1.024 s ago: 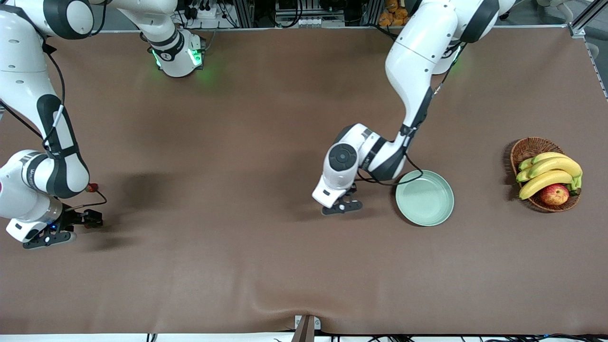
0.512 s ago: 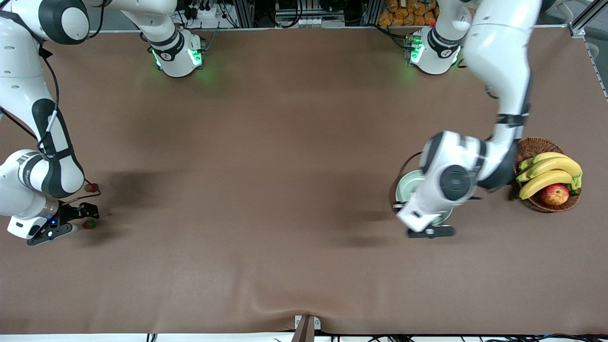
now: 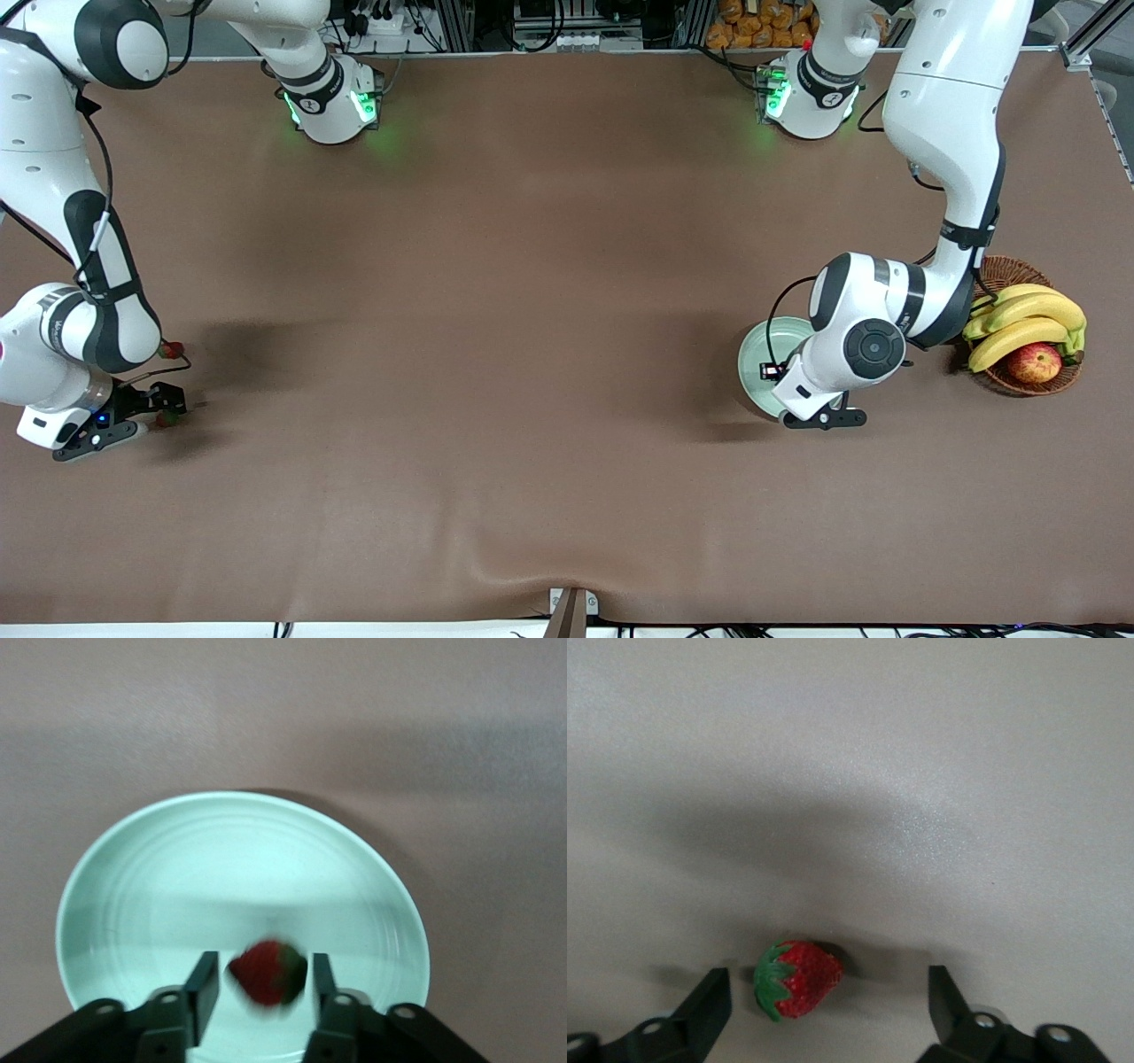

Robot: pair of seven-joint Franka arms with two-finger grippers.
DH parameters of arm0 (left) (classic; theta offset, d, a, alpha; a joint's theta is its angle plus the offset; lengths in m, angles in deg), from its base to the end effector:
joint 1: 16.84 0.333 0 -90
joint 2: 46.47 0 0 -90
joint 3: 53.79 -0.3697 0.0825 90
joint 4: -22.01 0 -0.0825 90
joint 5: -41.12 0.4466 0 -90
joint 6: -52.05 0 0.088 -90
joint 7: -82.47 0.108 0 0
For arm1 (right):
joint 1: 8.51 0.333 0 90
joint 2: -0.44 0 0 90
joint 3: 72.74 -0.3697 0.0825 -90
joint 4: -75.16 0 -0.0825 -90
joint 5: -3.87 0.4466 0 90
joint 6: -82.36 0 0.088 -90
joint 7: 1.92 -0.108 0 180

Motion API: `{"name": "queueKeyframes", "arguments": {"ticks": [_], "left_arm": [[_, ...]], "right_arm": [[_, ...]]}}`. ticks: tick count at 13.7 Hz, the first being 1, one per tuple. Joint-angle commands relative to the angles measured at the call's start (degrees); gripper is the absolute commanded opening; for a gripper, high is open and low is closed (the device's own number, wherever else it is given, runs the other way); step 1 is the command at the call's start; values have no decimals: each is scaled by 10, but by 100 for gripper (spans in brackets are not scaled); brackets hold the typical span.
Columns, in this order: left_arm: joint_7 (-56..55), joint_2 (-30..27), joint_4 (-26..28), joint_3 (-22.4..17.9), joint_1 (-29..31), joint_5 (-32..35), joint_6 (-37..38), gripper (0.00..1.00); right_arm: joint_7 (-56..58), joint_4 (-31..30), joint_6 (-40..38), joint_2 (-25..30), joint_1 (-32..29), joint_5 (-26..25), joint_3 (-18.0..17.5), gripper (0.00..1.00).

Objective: Collect all strawberries into plate
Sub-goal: 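Drop the strawberry into the plate with the left gripper while the right gripper grasps another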

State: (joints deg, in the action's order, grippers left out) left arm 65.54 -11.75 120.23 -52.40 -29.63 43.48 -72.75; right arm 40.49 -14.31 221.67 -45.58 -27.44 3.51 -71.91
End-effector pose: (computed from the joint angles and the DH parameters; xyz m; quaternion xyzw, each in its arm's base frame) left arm 0.7118 -0.1765 0.2268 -0.9974 -0.0127 0.0658 0.0277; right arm 0.7443 -0.2655 0.1679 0.9790 0.2009 0.0248 0.0234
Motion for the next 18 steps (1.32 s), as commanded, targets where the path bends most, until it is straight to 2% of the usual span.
{"name": "queueKeyframes", "arguments": {"ticks": [1,2,3,6,10,11,14,18], "left_arm": [[0,-53,3,6,13,7,3,100],[0,-73,2,6,14,7,3,100],[-1,-92,2,6,14,7,15,100],[0,-153,-2,5,21,7,59,100],[-3,-184,-52,1,23,6,153,100],[-2,-191,-60,0,24,6,169,100],[1,-212,-57,1,39,7,206,100],[-1,-212,-37,0,57,14,228,100]], "right_arm": [[5,16,5,-12,-10,-7,-11,30],[5,16,6,-12,-9,-7,-11,11],[6,16,5,-12,-7,-7,-11,0],[8,29,1,-7,0,-2,-15,0],[9,42,-5,21,49,-6,-65,0],[8,48,-5,23,76,-7,-76,0],[-18,61,-3,23,174,3,-79,0],[-178,77,3,14,307,-1,-78,0]]}}
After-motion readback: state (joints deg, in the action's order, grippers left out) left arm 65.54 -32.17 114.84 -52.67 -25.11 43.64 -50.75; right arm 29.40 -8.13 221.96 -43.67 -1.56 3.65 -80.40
